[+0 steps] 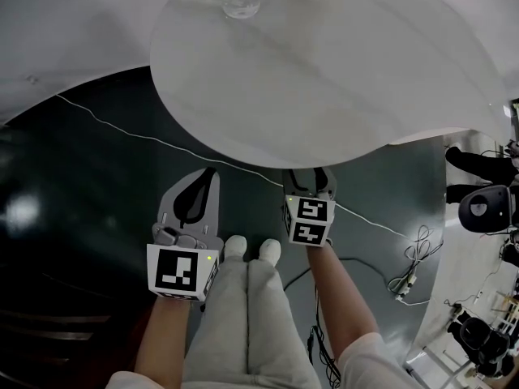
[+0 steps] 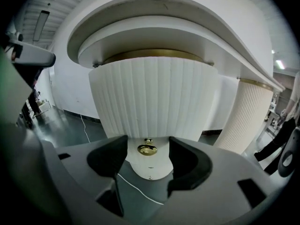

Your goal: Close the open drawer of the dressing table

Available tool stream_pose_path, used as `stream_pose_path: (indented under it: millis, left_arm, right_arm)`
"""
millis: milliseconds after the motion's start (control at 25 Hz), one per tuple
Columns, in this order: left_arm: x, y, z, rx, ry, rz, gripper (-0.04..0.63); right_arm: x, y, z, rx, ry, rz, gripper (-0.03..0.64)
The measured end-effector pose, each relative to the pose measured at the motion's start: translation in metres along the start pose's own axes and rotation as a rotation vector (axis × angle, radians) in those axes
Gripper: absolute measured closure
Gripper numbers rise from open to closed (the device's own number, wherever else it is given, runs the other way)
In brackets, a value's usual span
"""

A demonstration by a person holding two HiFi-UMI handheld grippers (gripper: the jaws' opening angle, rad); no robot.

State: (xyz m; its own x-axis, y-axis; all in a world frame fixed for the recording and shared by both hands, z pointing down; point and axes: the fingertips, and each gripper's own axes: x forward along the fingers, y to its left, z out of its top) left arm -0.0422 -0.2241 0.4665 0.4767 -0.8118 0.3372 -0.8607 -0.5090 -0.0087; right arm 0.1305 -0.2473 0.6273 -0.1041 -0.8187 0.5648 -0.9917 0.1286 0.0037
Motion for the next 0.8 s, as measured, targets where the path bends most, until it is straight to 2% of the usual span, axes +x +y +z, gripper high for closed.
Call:
stream_pose_path:
  millis: [440, 800]
  left_arm:
    - [-0.006, 0.013, -0.005, -0.002, 0.000, 0.015, 0.575]
    - [-0.001, 0.015, -0.012, 0.003, -0.047, 0.017, 0.576]
  right_arm:
    - [0.017, 0.000, 0.015, -0.012, -0.038, 0.000, 0.342]
    - [0.026, 0.001, 0.020, -0.027, -0.148, -0.006, 0.342]
